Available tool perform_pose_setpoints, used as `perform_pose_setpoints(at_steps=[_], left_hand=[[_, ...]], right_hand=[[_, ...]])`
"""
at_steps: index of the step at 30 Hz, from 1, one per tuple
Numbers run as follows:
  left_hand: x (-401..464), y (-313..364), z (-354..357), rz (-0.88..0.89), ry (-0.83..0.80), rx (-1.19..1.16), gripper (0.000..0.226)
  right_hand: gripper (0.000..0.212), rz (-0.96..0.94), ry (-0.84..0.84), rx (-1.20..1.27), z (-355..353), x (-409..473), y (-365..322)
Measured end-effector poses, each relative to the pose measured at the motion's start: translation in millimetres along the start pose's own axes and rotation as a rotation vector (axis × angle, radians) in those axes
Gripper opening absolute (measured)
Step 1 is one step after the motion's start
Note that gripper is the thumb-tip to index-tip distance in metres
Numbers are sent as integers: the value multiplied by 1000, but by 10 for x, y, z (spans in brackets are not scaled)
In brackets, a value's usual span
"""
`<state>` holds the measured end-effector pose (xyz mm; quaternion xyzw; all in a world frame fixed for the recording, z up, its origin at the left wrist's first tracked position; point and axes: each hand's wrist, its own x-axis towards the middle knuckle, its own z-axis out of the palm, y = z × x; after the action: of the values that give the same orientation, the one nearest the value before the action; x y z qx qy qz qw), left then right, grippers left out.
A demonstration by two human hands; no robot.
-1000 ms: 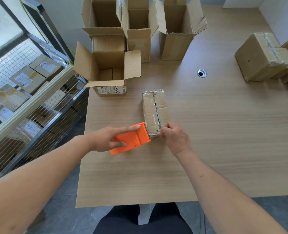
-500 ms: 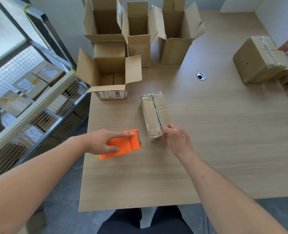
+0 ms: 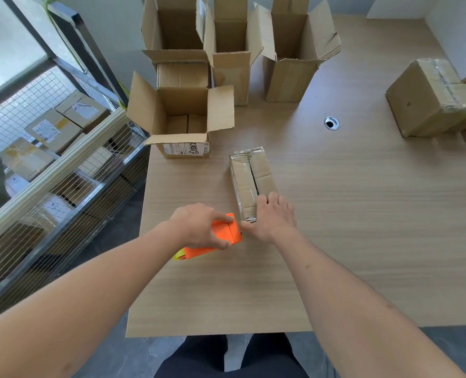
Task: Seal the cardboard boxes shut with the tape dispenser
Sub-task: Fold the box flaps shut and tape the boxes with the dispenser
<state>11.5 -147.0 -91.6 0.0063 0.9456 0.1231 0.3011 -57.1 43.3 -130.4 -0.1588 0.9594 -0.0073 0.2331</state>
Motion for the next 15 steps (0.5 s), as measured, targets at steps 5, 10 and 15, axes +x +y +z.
perform_pose_setpoints(at_steps=[5,10,15], left_hand=[[54,142,-65,-54,-38,-48,77],[119,169,-273,-106,-188,-118,77],[112,312,-358,-124,-189,-17,77]], right_hand=[[71,-9,0,-1,6,15,-2],[71,-32,-39,6,-9,18,14],[71,-47,-77,8,-41,36,36]])
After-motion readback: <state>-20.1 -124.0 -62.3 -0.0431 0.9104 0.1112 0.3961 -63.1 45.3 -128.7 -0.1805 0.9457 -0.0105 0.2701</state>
